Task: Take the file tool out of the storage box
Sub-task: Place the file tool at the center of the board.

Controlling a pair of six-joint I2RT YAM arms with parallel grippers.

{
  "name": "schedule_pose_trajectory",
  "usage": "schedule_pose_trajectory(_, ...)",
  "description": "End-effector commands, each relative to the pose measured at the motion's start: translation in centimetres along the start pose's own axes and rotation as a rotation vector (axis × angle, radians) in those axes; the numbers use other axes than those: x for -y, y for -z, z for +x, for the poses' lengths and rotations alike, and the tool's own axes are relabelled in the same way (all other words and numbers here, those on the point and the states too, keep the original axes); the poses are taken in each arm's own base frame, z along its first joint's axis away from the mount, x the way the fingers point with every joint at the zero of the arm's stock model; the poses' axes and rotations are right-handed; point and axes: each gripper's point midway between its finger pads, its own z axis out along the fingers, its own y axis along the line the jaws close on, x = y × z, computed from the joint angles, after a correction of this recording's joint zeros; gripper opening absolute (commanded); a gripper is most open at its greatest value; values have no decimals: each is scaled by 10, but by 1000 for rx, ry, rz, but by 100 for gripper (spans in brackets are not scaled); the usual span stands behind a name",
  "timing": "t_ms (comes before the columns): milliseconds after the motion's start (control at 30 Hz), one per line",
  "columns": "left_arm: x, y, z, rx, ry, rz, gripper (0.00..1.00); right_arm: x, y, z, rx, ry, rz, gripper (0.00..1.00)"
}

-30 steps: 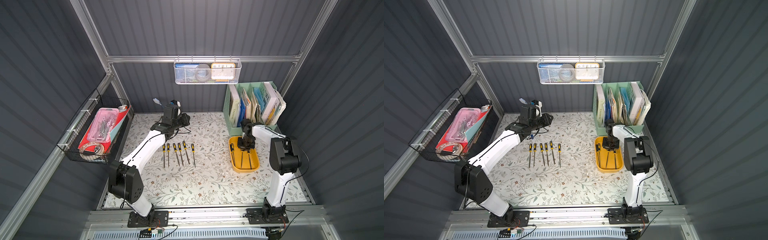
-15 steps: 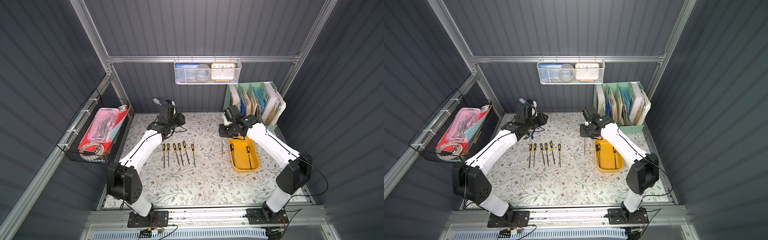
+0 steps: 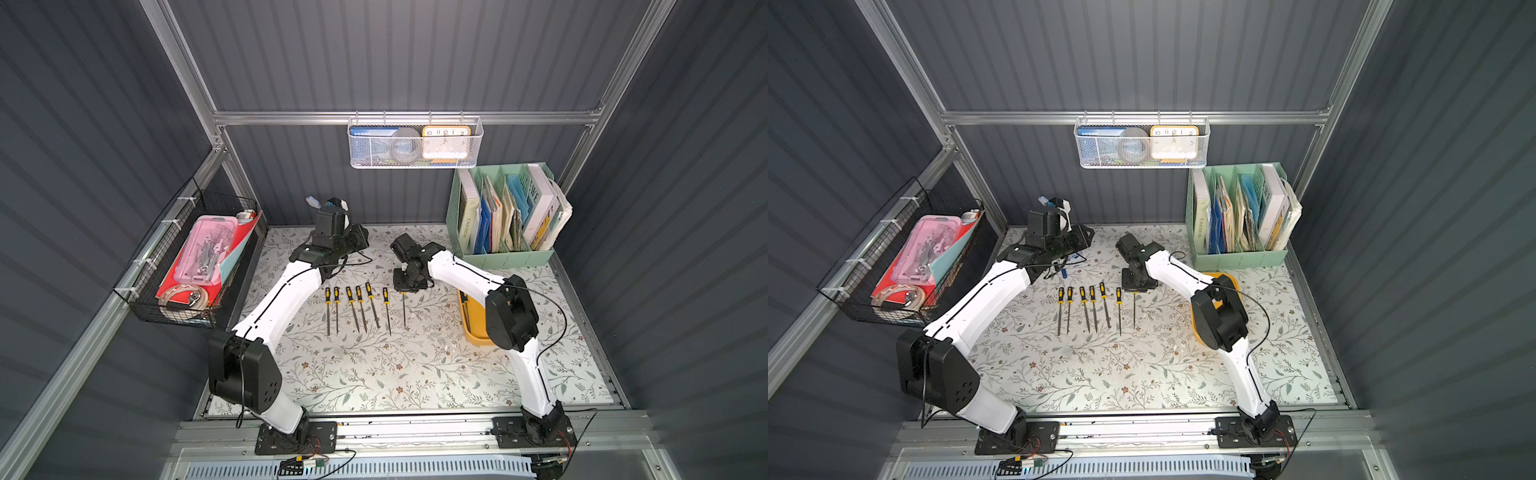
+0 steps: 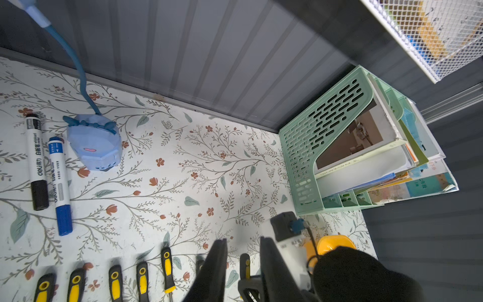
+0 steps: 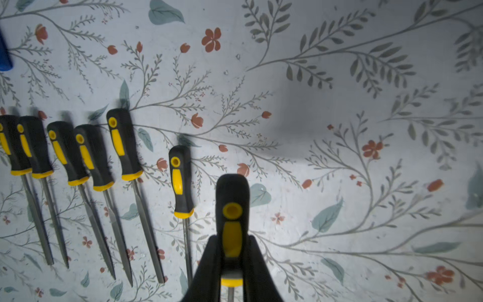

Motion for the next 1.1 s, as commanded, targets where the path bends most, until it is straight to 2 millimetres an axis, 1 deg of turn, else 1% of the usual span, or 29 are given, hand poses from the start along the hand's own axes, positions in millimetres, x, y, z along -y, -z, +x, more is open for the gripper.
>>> schedule_pose_trajectory(0,1,12,1,0,-6,6,27,-9,-3,1,-15,2,1,0)
schedule_pose_trajectory(67,2,14,0,4,-5,8,27,-9,-12,2,-30,3,12,0)
schedule_pose_trajectory(100,-6,9,13,-22,-3,-6,27,-9,-16,4,-37,3,15,0)
schedule_pose_trajectory(133,-6,9,14,-23,-1,-4,27,-9,-20,4,-42,-1,20,0)
schedule_pose_trajectory(267,-5,4,16,-31,-1,7,27,-6,-36,7,-66,-17,38,0)
schedule_pose_trajectory(367,-4,1,15,-39,-8,9,28,-7,-43,7,-75,-22,44,0)
schedule_pose_trajectory(467,-5,-1,16,-45,-12,4,28,-6,-47,7,-81,-23,54,6)
schedule_pose_trajectory(533,-6,-2,17,-48,-13,2,29,-5,-47,7,-80,-22,59,13)
schedule_pose_trajectory(567,2,2,5,-22,-18,19,30,-5,-47,7,-80,-23,61,15)
schedule_pose_trajectory(700,3,1,4,-24,-28,19,30,-4,-48,7,-81,-30,63,25)
schedule_pose_trajectory(733,3,2,4,-24,-29,18,30,-5,-46,6,-78,-31,60,28)
schedule_pose_trajectory(833,2,0,4,-26,-32,18,30,-6,-38,0,-60,-27,61,31)
schedule_pose_trajectory(900,4,-2,3,-28,-38,21,30,-7,-26,-7,-39,-22,56,31)
schedule_pose_trajectory(967,7,-4,0,-28,-46,29,30,-6,-6,-15,-3,-20,57,32)
schedule_pose_trajectory(1067,13,-5,-7,-20,-58,46,30,7,41,-29,72,-22,76,32)
